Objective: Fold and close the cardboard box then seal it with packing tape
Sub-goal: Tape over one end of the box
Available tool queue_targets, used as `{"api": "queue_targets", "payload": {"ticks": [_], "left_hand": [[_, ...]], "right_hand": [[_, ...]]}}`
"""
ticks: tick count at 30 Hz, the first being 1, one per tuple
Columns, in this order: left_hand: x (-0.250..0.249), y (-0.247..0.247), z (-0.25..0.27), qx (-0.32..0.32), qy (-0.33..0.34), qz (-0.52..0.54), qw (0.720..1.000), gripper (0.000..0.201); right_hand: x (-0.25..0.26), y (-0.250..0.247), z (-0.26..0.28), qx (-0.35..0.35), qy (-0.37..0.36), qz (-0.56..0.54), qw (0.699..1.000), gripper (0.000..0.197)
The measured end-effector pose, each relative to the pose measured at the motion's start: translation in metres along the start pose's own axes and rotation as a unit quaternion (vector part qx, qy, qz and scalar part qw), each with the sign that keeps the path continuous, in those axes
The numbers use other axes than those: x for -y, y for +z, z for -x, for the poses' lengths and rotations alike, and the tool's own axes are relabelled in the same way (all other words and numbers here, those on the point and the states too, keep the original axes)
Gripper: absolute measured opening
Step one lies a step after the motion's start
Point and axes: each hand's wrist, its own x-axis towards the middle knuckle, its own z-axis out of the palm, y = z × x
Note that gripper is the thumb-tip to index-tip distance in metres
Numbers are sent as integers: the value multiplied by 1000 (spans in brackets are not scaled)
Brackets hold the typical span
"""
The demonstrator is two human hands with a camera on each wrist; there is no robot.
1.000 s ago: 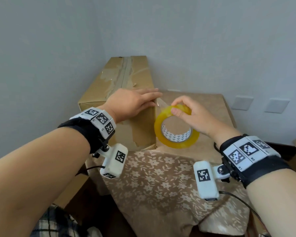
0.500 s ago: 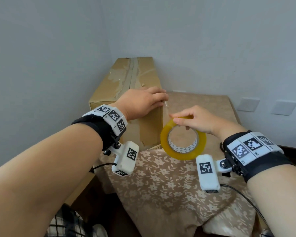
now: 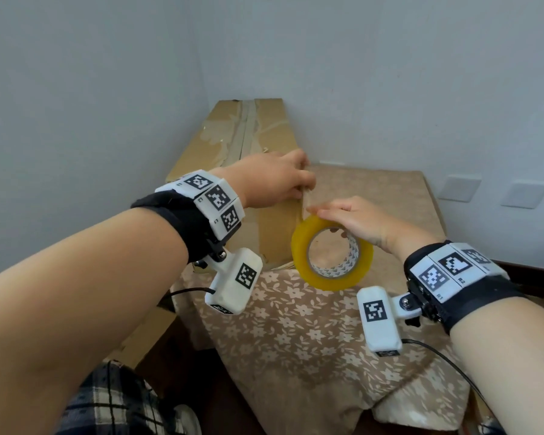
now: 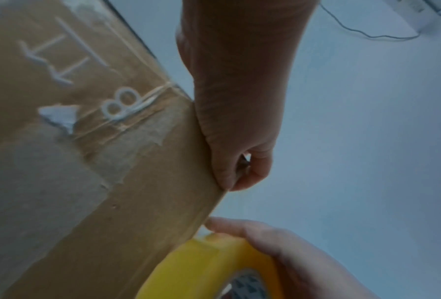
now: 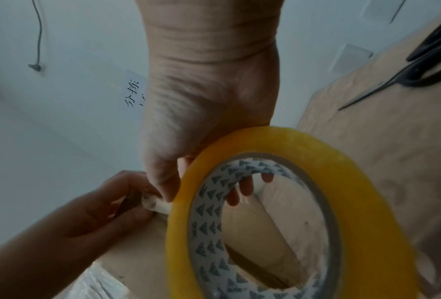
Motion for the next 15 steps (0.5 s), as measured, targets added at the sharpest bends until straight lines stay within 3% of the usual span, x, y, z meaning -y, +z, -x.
{"api": "queue_targets", "payload": {"ticks": [5,8,10,13,15], "left_hand": [[-17,-5,-4,56,19,-110,992,37],[-40,-1,-8,63,17,-250,966,31],[-54,-1,-11,72,0,-277,958,30],[-56,3,-7,26,-34,-221,974,35],[-50,14,1,-81,-31,-159,983,36]], "right_hand": [[-7,-1,5,-43,8,-23,999,29],[-14,-7,13,-63,13,-6,998,37],[-22,-10,18,-58,22,-1,998,40],[-47,-20,22,-117,91,50,988,42],[-74,-29,25,-161,185,168,955,37]]}}
